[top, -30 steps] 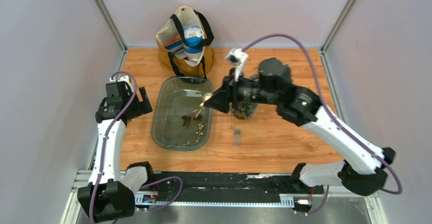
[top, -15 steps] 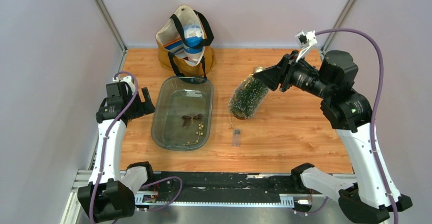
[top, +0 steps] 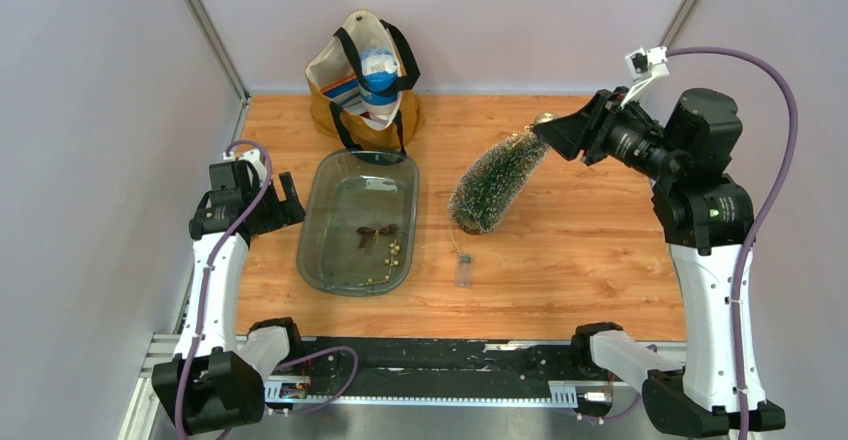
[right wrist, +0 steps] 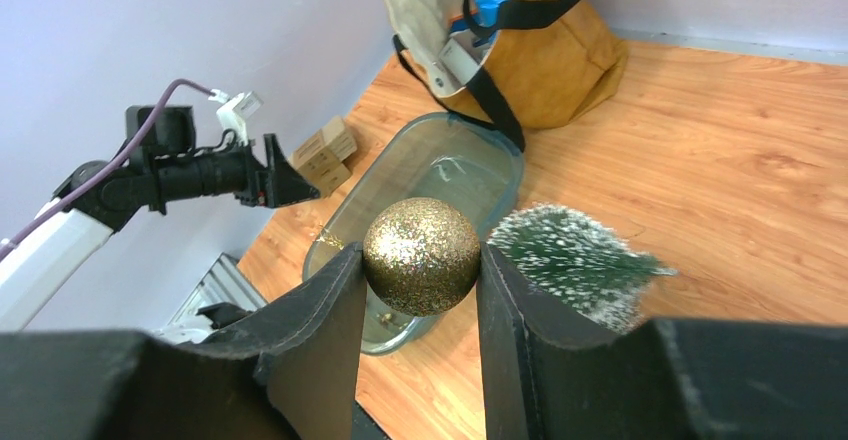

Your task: Decorate the small christmas tree

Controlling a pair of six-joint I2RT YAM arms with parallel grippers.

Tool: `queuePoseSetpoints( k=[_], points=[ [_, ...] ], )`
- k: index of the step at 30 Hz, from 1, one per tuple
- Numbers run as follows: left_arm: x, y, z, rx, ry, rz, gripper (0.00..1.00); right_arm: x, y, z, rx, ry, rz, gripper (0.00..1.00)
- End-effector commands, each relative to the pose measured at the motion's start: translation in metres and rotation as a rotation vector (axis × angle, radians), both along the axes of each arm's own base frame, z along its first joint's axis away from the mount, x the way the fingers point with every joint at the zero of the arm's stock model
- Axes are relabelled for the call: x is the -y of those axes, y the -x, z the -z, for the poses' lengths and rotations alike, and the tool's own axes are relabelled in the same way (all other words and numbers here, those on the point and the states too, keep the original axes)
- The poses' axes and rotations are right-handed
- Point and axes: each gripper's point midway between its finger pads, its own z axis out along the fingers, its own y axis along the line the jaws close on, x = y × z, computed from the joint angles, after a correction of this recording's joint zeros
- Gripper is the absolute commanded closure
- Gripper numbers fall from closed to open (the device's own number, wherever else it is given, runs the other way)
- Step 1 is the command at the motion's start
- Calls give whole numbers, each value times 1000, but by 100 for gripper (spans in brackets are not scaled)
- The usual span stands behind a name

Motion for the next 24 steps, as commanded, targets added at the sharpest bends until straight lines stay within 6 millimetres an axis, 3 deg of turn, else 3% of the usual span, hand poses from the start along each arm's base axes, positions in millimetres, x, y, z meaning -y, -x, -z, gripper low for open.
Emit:
queuePoseSetpoints(
  k=[1,5,9,14,24],
  points=[
    [-1,-6,-5,35,-7,21,7,19,-3,-16,48,-7,57,73],
    [-1,-6,-5,35,-6,22,7,48,-18,-17,43,-12,173,73],
    [0,-7,-4,34,-4,23,7,65,-23,-25,57,-23,231,73],
    [0,-7,-5,34,-3,25,7,70,-25,-27,49,-34,254,74],
    [0,-7,-3,26,-1,24,8,82,-35,2,-9,-13,317,73]
  ],
)
